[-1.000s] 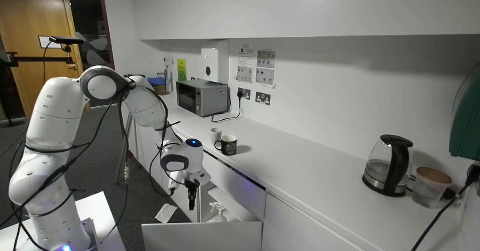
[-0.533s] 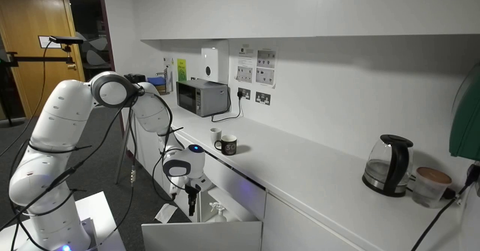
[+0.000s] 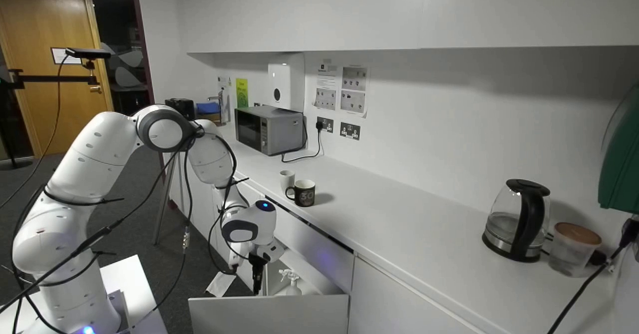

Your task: Remove the white and mug and the black mugs from the drawer, push the drawer closed, close the open bottom cabinet

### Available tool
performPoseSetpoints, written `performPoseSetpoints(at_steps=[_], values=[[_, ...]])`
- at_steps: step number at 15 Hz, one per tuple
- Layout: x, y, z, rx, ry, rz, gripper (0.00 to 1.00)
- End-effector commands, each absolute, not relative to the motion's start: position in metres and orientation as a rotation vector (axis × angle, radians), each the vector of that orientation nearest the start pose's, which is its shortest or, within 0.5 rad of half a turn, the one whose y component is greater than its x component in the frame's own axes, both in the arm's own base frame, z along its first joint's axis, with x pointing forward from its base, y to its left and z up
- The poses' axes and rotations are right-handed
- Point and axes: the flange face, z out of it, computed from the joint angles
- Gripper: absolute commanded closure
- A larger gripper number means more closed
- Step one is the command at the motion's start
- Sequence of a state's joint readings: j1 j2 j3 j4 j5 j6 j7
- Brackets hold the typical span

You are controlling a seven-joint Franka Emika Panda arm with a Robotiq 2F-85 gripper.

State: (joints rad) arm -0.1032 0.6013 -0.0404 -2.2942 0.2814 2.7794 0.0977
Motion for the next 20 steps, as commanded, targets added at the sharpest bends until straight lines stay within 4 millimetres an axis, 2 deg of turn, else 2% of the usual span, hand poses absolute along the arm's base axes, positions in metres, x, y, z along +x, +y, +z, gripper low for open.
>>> performPoseSetpoints(at_steps=[1, 7, 20], values=[[0.493, -0.092, 0.067, -2.996, 0.791, 0.174, 0.00], [0.500, -0.100, 0.058, -2.996, 0.806, 0.181, 0.00], [0.514, -0.094, 0.026, -2.951, 0.798, 0.251, 0.00]])
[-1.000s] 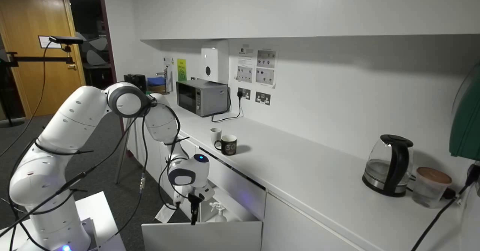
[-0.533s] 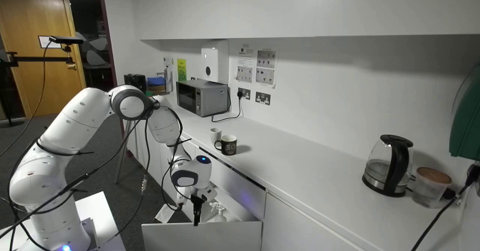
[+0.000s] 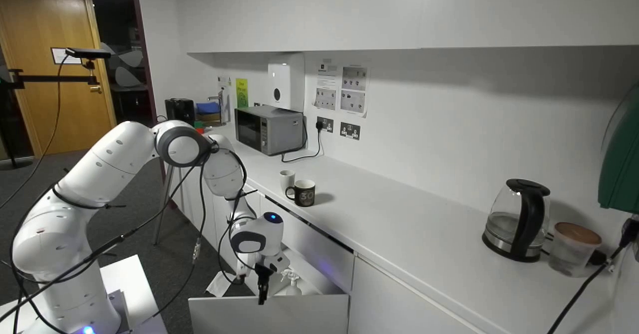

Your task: Remove the white and mug and the black mugs from the drawer, push the drawer closed, close the open bottom cabinet

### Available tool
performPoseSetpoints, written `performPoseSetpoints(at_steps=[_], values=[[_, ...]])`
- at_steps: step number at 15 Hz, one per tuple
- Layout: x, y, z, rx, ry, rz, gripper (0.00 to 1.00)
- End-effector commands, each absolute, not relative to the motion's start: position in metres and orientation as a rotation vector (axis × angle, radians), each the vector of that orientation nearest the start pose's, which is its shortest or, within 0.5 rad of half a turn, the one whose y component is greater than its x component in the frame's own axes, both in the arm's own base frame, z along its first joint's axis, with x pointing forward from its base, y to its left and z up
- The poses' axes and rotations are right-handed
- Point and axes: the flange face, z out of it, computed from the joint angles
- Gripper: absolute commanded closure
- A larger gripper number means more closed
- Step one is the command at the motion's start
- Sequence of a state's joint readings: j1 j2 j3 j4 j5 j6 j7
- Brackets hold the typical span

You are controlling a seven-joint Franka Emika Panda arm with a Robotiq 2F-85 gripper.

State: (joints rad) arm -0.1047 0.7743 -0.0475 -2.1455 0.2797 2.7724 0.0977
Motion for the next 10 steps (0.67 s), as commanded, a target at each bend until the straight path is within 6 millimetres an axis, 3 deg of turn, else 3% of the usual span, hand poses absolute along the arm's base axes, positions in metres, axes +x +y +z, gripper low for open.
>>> performPoseSetpoints(at_steps=[1, 10], values=[[0.515, -0.093, 0.026, -2.933, 0.792, 0.258, 0.00], [0.533, -0.084, 0.028, -2.757, 0.814, 0.304, 0.00]])
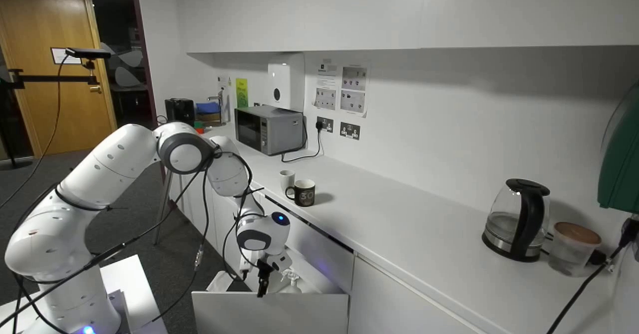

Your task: Remove the white and mug and the black mugs from the drawer, push the drawer closed, close the open bottom cabinet

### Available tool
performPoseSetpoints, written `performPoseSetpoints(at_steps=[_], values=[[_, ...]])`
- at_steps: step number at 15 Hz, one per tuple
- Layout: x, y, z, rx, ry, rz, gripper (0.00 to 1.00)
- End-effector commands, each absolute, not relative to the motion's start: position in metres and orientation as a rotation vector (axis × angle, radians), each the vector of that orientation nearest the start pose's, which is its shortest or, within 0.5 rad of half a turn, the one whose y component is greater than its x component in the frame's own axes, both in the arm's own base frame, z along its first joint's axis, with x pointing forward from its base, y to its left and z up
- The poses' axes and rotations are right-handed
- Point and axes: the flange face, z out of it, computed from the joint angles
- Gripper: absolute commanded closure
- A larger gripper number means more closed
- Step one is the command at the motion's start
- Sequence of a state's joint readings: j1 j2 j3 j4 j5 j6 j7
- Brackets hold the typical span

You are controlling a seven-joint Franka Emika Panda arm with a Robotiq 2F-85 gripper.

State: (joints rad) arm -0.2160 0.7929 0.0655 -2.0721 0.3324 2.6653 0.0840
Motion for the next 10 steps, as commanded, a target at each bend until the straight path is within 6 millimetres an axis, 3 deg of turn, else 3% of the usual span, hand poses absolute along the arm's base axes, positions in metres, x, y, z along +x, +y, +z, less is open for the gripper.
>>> performPoseSetpoints(at_steps=[1, 10], values=[[0.535, -0.084, 0.027, -2.737, 0.821, 0.300, 0.00], [0.549, -0.080, 0.022, -2.557, 0.824, 0.243, 0.00]])
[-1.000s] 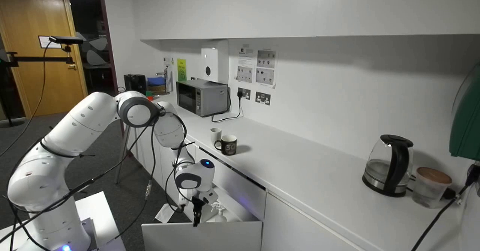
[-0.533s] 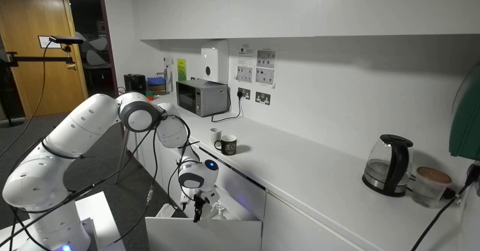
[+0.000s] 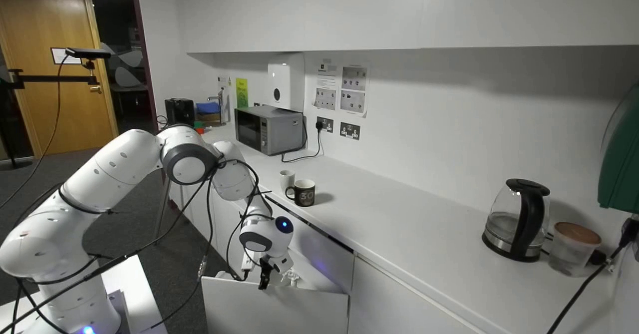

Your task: Remove the white and mug and the black mugs from the drawer, push the drawer closed, close the open bottom cabinet

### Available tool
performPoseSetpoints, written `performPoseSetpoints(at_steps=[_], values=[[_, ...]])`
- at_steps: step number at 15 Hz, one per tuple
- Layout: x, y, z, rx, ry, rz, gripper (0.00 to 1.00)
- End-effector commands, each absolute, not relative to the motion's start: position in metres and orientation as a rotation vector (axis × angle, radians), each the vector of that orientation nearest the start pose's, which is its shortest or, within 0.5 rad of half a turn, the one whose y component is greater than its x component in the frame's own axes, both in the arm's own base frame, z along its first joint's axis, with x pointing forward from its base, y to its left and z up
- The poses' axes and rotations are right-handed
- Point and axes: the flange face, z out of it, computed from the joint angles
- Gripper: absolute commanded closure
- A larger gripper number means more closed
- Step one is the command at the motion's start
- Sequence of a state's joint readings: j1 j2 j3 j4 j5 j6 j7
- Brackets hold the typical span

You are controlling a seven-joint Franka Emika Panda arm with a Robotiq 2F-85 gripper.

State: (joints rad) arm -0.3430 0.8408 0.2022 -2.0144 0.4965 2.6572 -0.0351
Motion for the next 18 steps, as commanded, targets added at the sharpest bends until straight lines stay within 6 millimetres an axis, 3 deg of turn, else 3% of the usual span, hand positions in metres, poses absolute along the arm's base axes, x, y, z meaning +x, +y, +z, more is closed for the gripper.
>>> performPoseSetpoints(at_steps=[1, 11, 18], values=[[0.551, -0.080, 0.022, -2.537, 0.819, 0.231, 0.00], [0.583, -0.070, 0.026, -2.399, 0.747, 0.184, 0.00], [0.594, -0.063, 0.028, -2.349, 0.703, 0.184, 0.00]])
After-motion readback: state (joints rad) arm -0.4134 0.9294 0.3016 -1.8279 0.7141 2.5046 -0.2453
